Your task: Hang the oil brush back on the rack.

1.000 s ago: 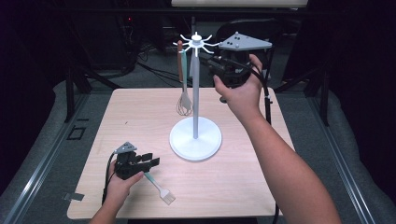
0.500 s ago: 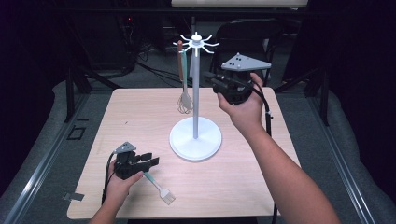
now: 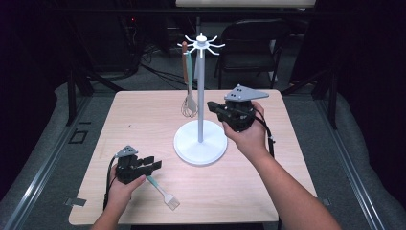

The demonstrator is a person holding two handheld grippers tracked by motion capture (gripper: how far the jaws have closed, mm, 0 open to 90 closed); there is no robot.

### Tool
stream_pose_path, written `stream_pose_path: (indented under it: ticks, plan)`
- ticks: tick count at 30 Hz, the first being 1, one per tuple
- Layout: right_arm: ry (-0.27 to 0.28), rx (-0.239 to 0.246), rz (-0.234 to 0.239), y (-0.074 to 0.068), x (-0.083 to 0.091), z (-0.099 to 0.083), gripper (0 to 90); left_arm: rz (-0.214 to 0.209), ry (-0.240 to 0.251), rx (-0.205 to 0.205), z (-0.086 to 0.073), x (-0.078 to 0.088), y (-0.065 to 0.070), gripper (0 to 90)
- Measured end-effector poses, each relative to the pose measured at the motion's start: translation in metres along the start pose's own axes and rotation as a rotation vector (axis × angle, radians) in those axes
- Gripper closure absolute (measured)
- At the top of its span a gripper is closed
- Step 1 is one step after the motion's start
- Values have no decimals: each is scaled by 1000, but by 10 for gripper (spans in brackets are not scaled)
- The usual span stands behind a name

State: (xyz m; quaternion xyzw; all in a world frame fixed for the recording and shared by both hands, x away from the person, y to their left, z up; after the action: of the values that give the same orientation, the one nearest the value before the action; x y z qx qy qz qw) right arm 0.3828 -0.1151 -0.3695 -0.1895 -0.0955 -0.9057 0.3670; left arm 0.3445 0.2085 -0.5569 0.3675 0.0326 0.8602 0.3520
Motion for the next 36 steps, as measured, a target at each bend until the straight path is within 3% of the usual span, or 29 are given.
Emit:
stream_pose_path:
  ticks: [12, 23, 28, 36]
  plan:
    - [-140, -54, 38, -1, -18, -52, 900, 8, -6, -4, 0, 1, -1, 530]
    - [-320, -84, 90, -9, -33, -97, 888, 11, -4, 2, 0, 1, -2, 530]
    - [-422, -88, 122, -19, -43, -114, 875, 13, -2, 4, 0, 1, -2, 530]
    - [-511, -54, 180, -51, -69, -140, 835, 22, -5, 4, -1, 1, -3, 529]
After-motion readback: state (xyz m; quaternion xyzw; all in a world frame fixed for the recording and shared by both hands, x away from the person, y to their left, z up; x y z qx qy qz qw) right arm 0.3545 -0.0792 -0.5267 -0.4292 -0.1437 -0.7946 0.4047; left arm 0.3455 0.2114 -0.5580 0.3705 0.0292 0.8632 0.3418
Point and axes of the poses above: each handheld gripper's, and its own axes: x roughly backward along the jaws, z roughly out of its top, y roughly to its right, the point moved 2 cm from there along -x, roughly forward along the jaws, and after that the axes turned 4 degrees about -y, right-handed, at the moved point
